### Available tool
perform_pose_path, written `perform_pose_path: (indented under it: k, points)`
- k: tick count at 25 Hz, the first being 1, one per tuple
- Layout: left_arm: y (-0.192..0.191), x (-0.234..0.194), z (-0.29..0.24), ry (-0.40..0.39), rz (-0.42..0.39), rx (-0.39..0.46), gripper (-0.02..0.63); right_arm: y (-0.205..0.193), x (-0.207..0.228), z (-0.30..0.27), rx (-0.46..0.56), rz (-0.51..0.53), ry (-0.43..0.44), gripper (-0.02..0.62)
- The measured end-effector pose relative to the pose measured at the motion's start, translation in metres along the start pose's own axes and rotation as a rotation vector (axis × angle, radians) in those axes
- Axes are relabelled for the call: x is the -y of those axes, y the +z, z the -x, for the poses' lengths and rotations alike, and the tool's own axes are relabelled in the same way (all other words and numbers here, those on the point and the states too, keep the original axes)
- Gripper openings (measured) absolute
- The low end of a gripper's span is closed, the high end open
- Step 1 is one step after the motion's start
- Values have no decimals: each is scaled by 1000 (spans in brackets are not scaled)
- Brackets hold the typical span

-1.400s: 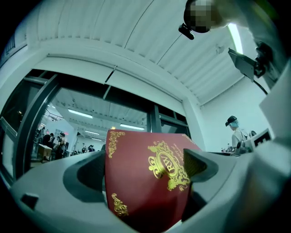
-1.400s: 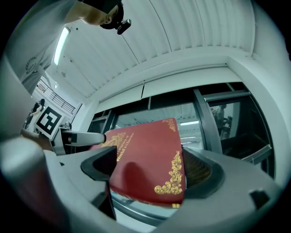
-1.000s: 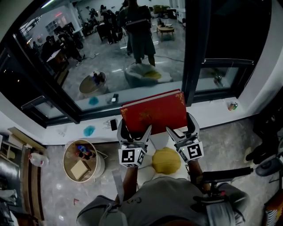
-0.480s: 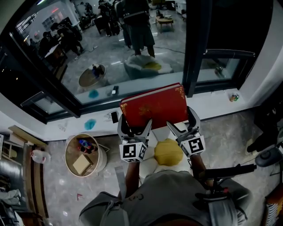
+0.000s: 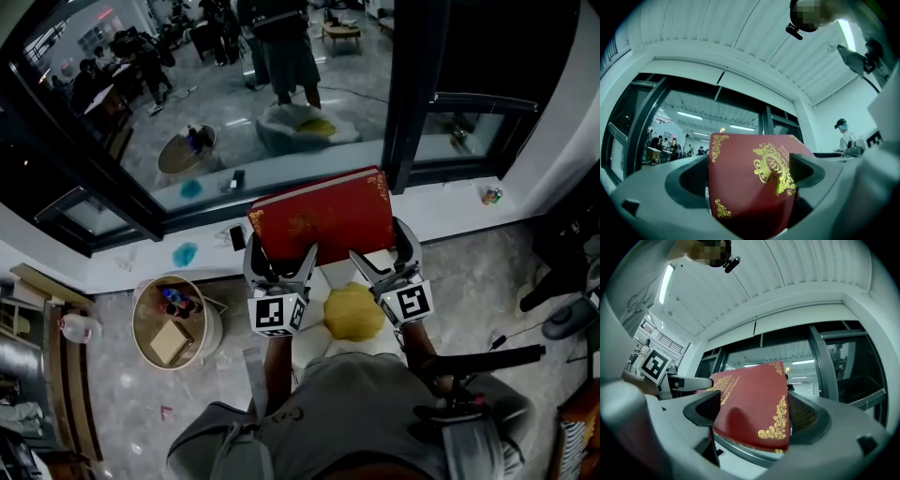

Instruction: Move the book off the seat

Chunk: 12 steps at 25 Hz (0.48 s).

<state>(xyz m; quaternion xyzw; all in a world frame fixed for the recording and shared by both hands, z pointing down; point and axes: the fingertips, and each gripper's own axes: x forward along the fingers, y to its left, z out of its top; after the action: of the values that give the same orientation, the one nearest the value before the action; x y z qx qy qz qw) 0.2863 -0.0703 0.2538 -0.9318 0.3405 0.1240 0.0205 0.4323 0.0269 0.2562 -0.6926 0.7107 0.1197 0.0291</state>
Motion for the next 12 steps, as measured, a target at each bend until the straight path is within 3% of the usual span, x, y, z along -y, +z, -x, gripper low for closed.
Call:
perform_pose_path:
  k: [7, 12]
  points:
    - [8, -4, 22, 46, 3, 22, 526, -5, -10, -5, 4, -13, 41, 436]
    - [16, -5, 61, 248, -88, 18, 526, -1, -32, -15, 96, -67, 262, 437]
